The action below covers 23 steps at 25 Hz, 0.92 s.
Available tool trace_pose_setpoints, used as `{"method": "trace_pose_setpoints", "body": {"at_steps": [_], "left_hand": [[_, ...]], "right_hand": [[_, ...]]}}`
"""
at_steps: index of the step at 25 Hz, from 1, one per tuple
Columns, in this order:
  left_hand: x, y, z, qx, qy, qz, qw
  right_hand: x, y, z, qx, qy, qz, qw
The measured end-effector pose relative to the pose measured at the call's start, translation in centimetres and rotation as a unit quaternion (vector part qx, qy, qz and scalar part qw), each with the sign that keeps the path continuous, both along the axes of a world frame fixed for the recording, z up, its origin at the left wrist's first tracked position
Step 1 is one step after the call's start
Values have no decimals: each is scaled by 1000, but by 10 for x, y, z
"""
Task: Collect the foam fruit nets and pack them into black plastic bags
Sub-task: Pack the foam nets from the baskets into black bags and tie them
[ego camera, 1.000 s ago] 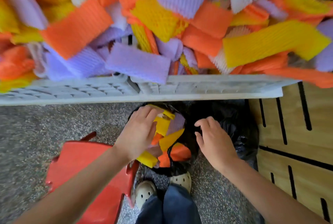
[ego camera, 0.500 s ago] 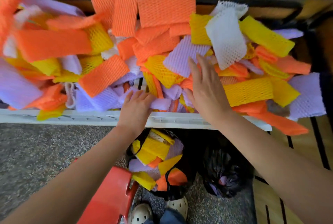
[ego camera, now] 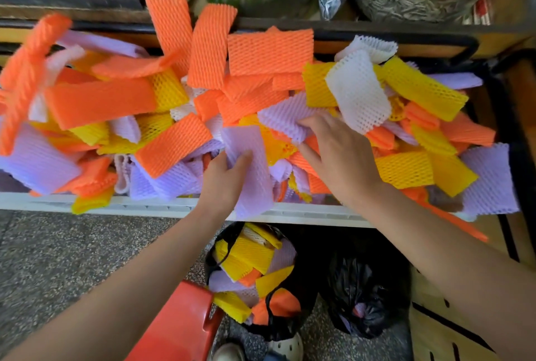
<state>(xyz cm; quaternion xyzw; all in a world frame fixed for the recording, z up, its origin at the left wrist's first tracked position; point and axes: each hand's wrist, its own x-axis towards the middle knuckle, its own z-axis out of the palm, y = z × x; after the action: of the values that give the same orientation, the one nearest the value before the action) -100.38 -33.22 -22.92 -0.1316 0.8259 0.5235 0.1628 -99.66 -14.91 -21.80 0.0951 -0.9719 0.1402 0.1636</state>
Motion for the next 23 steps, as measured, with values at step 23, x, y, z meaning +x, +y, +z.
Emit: {"method": "trace_pose_setpoints", "body": {"at_steps": [23], "left_hand": [[-3, 36, 18, 127, -51, -49, 989]], "right_hand": [[-37, 90, -16, -147, -147, -149, 967]]}}
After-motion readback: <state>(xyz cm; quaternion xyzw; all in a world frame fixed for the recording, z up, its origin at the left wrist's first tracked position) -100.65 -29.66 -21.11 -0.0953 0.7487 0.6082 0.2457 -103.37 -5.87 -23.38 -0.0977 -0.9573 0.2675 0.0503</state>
